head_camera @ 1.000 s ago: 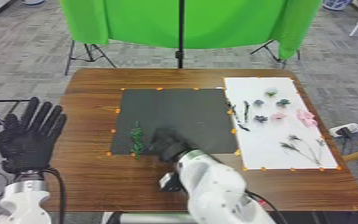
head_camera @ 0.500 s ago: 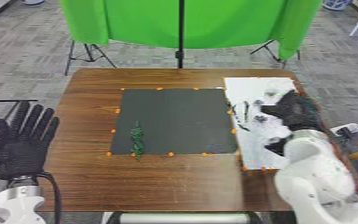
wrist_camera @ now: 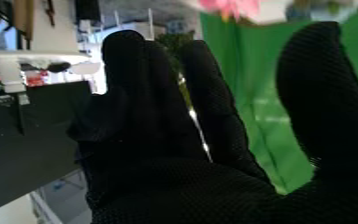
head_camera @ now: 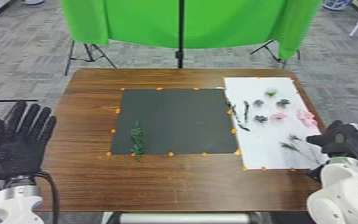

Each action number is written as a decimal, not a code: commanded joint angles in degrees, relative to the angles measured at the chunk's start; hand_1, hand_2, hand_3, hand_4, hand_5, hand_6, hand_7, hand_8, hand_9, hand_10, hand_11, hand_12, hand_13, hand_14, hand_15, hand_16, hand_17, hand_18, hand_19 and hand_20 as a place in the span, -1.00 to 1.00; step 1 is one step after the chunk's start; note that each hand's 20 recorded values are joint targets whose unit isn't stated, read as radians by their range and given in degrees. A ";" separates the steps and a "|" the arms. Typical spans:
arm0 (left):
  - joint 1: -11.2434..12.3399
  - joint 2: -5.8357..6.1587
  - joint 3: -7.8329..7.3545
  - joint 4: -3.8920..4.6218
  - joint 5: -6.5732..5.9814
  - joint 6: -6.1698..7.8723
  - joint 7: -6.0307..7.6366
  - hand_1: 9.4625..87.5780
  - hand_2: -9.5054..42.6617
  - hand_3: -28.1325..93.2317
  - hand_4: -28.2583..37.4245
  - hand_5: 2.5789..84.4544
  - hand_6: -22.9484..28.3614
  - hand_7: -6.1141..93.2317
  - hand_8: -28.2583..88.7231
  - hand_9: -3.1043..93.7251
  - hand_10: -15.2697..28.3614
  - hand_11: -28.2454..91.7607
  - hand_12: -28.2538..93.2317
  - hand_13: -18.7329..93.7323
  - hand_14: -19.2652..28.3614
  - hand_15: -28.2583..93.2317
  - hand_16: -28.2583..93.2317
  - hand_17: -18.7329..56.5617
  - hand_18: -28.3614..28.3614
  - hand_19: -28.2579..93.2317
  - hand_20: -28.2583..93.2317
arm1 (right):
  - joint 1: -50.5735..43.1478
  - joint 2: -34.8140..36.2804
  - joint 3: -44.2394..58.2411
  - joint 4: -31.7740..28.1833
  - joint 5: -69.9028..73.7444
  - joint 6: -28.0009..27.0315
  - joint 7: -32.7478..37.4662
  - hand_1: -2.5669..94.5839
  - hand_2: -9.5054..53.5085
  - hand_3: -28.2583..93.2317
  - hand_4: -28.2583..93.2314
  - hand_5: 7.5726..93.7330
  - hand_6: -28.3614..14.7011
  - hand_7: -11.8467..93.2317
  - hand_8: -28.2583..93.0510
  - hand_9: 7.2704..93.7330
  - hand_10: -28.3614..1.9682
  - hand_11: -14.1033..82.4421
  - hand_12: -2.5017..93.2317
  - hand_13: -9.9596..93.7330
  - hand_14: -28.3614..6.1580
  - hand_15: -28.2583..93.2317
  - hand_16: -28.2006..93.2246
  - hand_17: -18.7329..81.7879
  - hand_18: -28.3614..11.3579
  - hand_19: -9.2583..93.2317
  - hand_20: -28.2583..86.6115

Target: Arrange flowers

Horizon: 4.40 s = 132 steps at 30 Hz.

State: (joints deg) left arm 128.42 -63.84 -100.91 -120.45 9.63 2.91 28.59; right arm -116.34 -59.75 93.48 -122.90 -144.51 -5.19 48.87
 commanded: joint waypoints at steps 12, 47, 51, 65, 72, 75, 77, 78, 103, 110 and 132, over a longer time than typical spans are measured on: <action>1.08 -0.82 0.59 0.22 -0.23 -0.46 -1.29 -0.60 -0.19 0.72 -1.00 -0.05 0.21 -0.72 -0.67 -0.19 0.36 -0.31 -0.40 -0.17 0.47 -0.11 -0.60 -0.70 0.48 -0.10 -0.37 | 1.13 -1.25 -3.54 9.39 -2.73 4.10 -1.58 0.06 -1.00 0.62 -1.00 0.34 0.12 -0.41 -0.75 0.28 -0.29 -0.13 -0.56 0.25 -0.28 0.60 -0.24 -0.03 -0.92 0.97 0.35; -2.01 0.27 2.72 1.50 -0.90 0.58 -3.80 -0.59 -0.17 0.71 -1.00 -0.05 0.21 -0.72 -0.67 -0.19 0.35 -0.30 -0.40 -0.17 0.47 -0.11 -0.60 -0.70 0.48 -0.09 -0.37 | 24.64 -9.43 -35.61 7.88 -7.98 14.91 -10.88 0.17 -1.00 0.73 -1.00 0.70 0.23 -0.10 -0.36 0.83 0.06 -0.27 0.01 0.50 -0.20 0.62 -0.03 0.09 -0.92 1.00 0.39; -3.95 0.88 3.84 1.89 1.09 2.37 -4.81 -0.59 -0.16 0.71 -1.00 -0.05 0.21 -0.72 -0.67 -0.19 0.35 -0.30 -0.40 -0.17 0.46 -0.11 -0.60 -0.70 0.48 -0.09 -0.37 | 25.99 -12.92 -40.10 12.58 -14.27 14.20 -13.65 0.17 -1.00 0.74 -0.99 0.70 0.22 -0.10 -0.36 0.82 0.05 -0.26 0.01 0.50 -0.21 0.62 -0.04 0.09 -0.94 1.00 0.40; -7.70 1.83 6.02 3.81 1.80 2.06 -8.58 -0.60 -0.14 0.71 -1.00 -0.05 0.19 -0.69 -0.67 -0.19 0.30 -0.29 -0.40 -0.18 0.41 -0.12 -0.61 -0.69 0.46 -0.11 -0.38 | 24.94 -20.75 -43.55 20.34 -7.86 7.63 -11.76 0.06 -1.00 0.71 -0.90 0.59 0.12 -0.16 -0.37 0.73 -0.07 -0.11 -0.10 0.48 -0.29 0.66 -0.09 0.09 -1.00 1.00 0.45; -8.11 1.70 5.97 4.38 1.53 0.80 -9.36 -0.61 -0.14 0.71 -1.00 -0.06 0.18 -0.70 -0.66 -0.20 0.30 -0.31 -0.39 -0.19 0.40 -0.13 -0.61 -0.68 0.46 -0.11 -0.38 | 24.92 -20.95 -43.89 20.28 -5.98 11.27 -9.94 -0.07 -1.00 0.79 -0.90 0.35 0.02 -0.19 -0.56 0.48 -0.27 0.16 -0.20 0.43 -0.34 0.69 -0.10 0.09 -1.00 1.00 0.47; -8.34 1.57 6.20 4.48 1.07 0.79 -9.27 -0.60 -0.15 0.71 -1.00 -0.06 0.18 -0.70 -0.66 -0.20 0.30 -0.31 -0.39 -0.19 0.40 -0.14 -0.60 -0.68 0.46 -0.12 -0.38 | 24.81 -20.70 -44.10 19.56 -5.59 12.16 -10.39 -0.17 -1.00 0.85 -0.90 0.13 -0.10 -0.12 -0.77 0.20 -0.55 0.45 -0.31 0.34 -0.42 0.77 -0.10 0.09 -1.00 1.00 0.51; -8.02 1.61 6.14 4.31 0.81 1.16 -9.04 -0.60 -0.15 0.71 -1.00 -0.06 0.18 -0.70 -0.66 -0.20 0.30 -0.31 -0.39 -0.19 0.40 -0.14 -0.60 -0.68 0.46 -0.11 -0.38 | 24.60 -20.56 -44.16 18.73 -4.76 12.53 -10.32 -0.25 -1.00 0.88 -0.93 0.06 -0.17 -0.11 -0.77 0.13 -0.63 0.51 -0.33 0.32 -0.44 0.79 -0.10 0.09 -1.00 1.00 0.52; -8.04 1.57 6.13 4.34 0.49 1.06 -8.89 -0.60 -0.16 0.71 -1.00 -0.06 0.18 -0.70 -0.66 -0.20 0.30 -0.31 -0.39 -0.18 0.40 -0.14 -0.60 -0.68 0.46 -0.11 -0.38 | 24.76 -20.44 -44.16 18.44 -4.72 12.49 -10.35 -0.28 -1.00 0.89 -0.95 0.03 -0.19 -0.12 -0.77 0.10 -0.65 0.52 -0.34 0.31 -0.45 0.79 -0.10 0.09 -1.00 1.00 0.52; -4.27 -0.11 5.32 2.35 -2.12 3.09 -6.04 -0.59 -0.14 0.71 -1.00 -0.04 0.19 -0.69 -0.66 -0.18 0.31 -0.30 -0.38 -0.18 0.40 -0.12 -0.60 -0.68 0.46 -0.10 -0.37 | 16.84 -12.92 -43.23 10.59 0.12 2.21 -13.90 -0.44 -0.52 0.83 -0.85 0.45 -0.06 -0.29 -0.72 0.28 -0.67 0.37 -0.32 0.38 -0.54 0.76 -0.07 0.09 -1.00 1.00 0.50; -5.00 -0.13 5.79 2.69 -2.09 3.06 -6.60 -0.60 -0.13 0.72 -1.00 -0.04 0.17 -0.67 -0.67 -0.18 0.28 -0.29 -0.38 -0.17 0.36 -0.13 -0.60 -0.66 0.44 -0.11 -0.37 | 17.07 -13.35 -45.48 9.76 1.11 1.45 -15.15 -0.48 -0.51 0.86 -0.85 0.42 -0.06 -0.30 -0.71 0.29 -0.64 0.36 -0.32 0.37 -0.54 0.76 -0.08 0.08 -1.00 1.00 0.49; -3.71 -0.46 5.33 2.64 -0.61 0.72 -6.46 -0.59 -0.11 0.71 -1.00 -0.03 0.22 -0.70 -0.67 -0.18 0.38 -0.28 -0.39 -0.17 0.46 -0.08 -0.60 -0.70 0.48 -0.07 -0.36 | 24.87 -7.91 -29.89 12.19 -2.49 8.43 -2.41 -0.35 -0.91 0.79 -0.84 0.25 -0.14 0.03 -0.76 0.22 -0.73 0.38 -0.34 0.36 -0.53 0.78 -0.07 0.15 -1.00 1.00 0.62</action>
State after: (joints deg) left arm 123.23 -63.87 -95.40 -117.95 7.98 4.87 22.16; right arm -97.54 -72.15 55.61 -114.78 -143.67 -1.46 42.50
